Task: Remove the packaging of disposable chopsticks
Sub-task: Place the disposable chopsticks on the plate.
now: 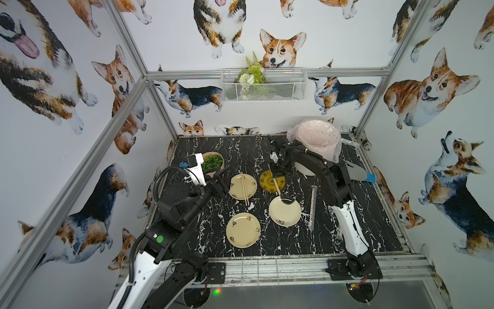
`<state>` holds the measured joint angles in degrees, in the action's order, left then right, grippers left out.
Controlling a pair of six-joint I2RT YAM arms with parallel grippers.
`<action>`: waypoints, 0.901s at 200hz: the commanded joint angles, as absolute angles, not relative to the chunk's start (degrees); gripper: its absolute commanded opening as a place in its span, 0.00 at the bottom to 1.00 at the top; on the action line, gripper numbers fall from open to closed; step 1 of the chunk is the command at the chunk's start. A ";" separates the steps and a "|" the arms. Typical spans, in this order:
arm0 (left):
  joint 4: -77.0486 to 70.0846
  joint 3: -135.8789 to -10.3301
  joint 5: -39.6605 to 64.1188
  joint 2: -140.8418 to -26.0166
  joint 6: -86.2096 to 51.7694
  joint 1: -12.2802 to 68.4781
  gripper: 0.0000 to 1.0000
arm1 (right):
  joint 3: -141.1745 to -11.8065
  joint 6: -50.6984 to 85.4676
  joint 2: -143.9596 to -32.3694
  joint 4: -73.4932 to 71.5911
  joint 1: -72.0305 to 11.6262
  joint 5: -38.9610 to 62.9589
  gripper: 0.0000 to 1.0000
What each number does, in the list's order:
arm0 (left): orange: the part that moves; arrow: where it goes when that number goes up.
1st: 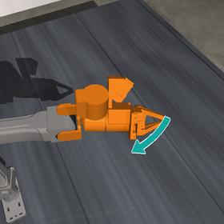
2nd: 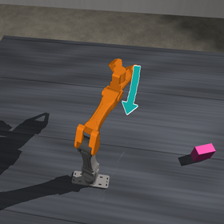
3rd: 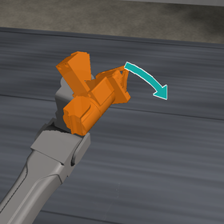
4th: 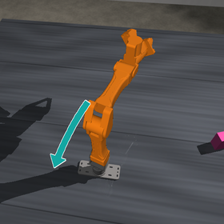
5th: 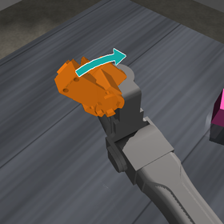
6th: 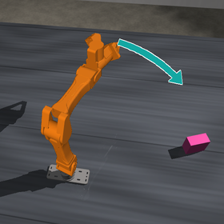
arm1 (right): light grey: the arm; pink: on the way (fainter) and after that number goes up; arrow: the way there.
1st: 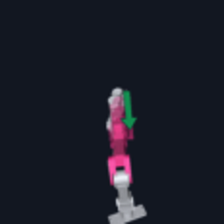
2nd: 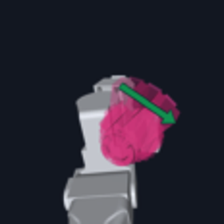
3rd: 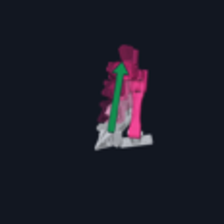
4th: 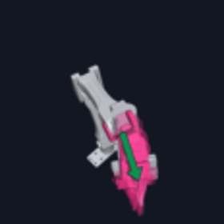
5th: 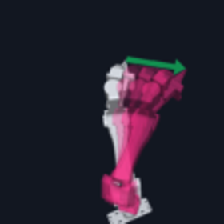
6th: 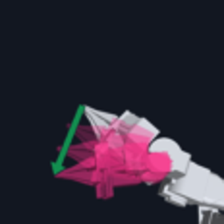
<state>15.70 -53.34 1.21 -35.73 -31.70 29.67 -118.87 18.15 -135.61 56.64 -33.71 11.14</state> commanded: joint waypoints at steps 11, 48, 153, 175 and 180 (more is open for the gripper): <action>14.41 -53.70 1.07 -35.68 -31.22 29.67 0.64 | -119.53 17.27 -135.09 58.60 -33.83 10.54 0.19; 14.41 -53.79 1.13 -35.60 -31.36 29.63 0.64 | -120.06 17.32 -134.24 58.80 -33.80 10.72 0.20; 14.59 -53.76 0.88 -34.56 -31.46 29.63 0.64 | -121.37 19.39 -123.49 58.36 -37.06 10.24 0.25; 14.94 -53.62 0.70 -34.21 -31.46 29.62 0.64 | -121.11 20.16 -120.39 57.81 -38.13 10.59 0.27; 15.07 -53.61 0.57 -34.19 -31.46 29.67 0.64 | -121.11 20.20 -119.63 57.62 -38.32 10.82 0.27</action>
